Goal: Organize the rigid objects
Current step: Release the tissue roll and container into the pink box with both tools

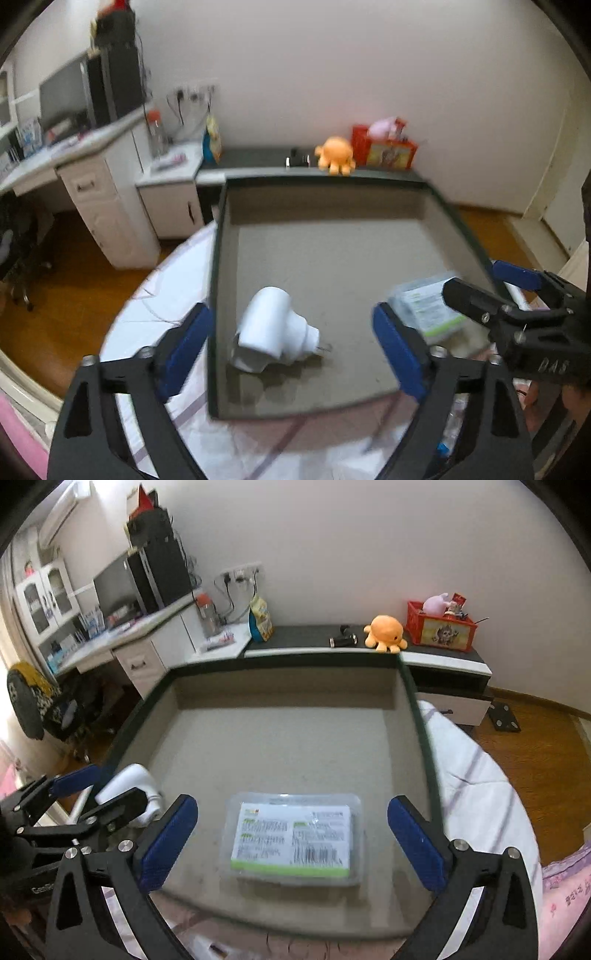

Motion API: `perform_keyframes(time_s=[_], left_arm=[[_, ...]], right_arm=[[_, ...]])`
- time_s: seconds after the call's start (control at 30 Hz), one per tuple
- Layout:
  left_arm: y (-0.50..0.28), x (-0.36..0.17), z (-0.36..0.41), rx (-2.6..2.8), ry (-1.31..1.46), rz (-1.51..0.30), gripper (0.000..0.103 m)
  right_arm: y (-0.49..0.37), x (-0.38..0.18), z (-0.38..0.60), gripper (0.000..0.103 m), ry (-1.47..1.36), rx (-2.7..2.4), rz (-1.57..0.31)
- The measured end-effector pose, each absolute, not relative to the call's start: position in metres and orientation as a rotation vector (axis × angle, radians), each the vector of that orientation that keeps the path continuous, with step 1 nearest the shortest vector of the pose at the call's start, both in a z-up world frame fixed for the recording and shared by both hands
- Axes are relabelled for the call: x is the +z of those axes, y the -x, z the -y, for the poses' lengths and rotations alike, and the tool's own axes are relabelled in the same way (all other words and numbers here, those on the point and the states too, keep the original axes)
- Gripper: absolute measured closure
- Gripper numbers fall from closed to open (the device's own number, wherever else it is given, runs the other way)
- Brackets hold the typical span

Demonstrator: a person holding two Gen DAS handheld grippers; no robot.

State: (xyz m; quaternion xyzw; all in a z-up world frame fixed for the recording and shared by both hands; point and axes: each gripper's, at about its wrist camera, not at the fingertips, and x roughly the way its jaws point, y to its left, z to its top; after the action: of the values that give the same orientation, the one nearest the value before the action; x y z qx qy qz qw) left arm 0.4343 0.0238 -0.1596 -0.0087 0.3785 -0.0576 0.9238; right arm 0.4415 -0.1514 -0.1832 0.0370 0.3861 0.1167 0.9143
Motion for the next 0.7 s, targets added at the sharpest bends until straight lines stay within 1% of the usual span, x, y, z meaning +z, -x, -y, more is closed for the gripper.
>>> perform_keyframes(time_s=[0.07, 0.2, 0.37, 0.53, 0.7], left_arm=[[-0.406, -0.142, -0.024, -0.091, 0.002, -0.693, 0.0], [-0.342, -0.11, -0.023, -0.053, -0.024, -0.549, 0.0], [-0.268, -0.086, -0.017, -0.025, -0.046, -0.416, 0.0], [-0.202, -0.074, -0.011, -0.008, -0.031, -0.324, 0.0], [-0.149, -0.07, -0.008, 0.012, -0.042, -0.261, 0.0]], right_arm=[[-0.419, -0.167, 0.157, 0.0, -0.078, 0.242, -0.75], [-0.366, -0.133, 0.164, 0.0, -0.073, 0.239, -0.622], [-0.28, -0.102, 0.165, 0.0, -0.029, 0.186, -0.427], [-0.201, -0.09, 0.161, 0.0, -0.009, 0.08, -0.267], [-0.15, -0.09, 0.158, 0.0, 0.004, 0.026, -0.198]])
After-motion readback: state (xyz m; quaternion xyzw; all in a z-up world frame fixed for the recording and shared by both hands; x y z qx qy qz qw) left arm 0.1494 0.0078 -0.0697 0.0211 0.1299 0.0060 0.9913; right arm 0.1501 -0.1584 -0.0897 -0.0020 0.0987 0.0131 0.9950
